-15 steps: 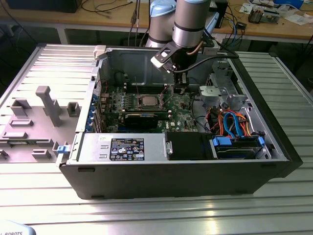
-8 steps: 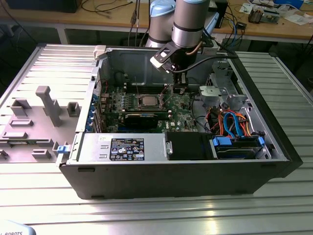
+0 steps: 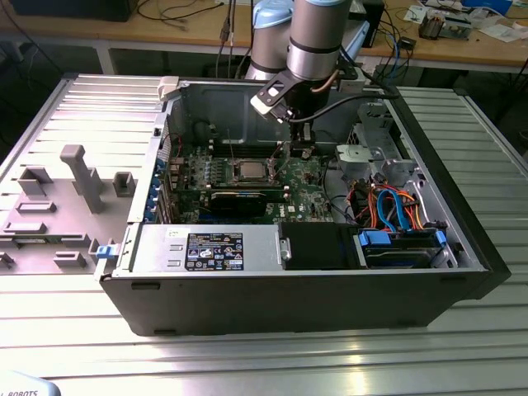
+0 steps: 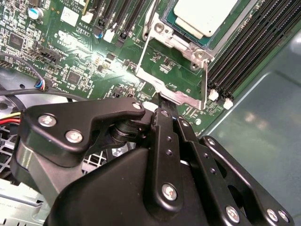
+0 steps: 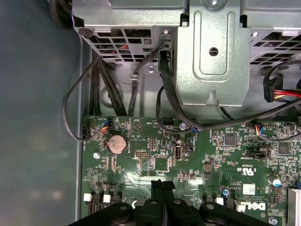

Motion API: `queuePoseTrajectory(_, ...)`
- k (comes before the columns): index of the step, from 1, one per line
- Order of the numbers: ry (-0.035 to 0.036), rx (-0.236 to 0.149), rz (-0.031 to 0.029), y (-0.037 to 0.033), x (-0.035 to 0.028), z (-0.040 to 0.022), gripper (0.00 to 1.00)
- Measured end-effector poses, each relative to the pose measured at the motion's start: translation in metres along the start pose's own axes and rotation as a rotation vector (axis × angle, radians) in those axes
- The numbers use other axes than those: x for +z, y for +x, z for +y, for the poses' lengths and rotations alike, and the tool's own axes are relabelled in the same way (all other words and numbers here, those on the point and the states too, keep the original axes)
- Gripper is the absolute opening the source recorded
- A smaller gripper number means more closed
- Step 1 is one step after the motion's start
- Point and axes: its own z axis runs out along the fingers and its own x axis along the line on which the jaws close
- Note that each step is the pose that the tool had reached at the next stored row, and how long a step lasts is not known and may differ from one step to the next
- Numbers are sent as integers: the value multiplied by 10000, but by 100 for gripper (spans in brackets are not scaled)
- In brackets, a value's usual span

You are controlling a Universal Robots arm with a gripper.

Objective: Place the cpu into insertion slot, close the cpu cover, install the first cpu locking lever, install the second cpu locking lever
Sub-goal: 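Close the cpu cover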

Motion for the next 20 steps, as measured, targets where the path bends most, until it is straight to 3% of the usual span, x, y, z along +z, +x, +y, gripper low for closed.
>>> queuePoseTrajectory(20,-1,0,0,1,4,-30,11)
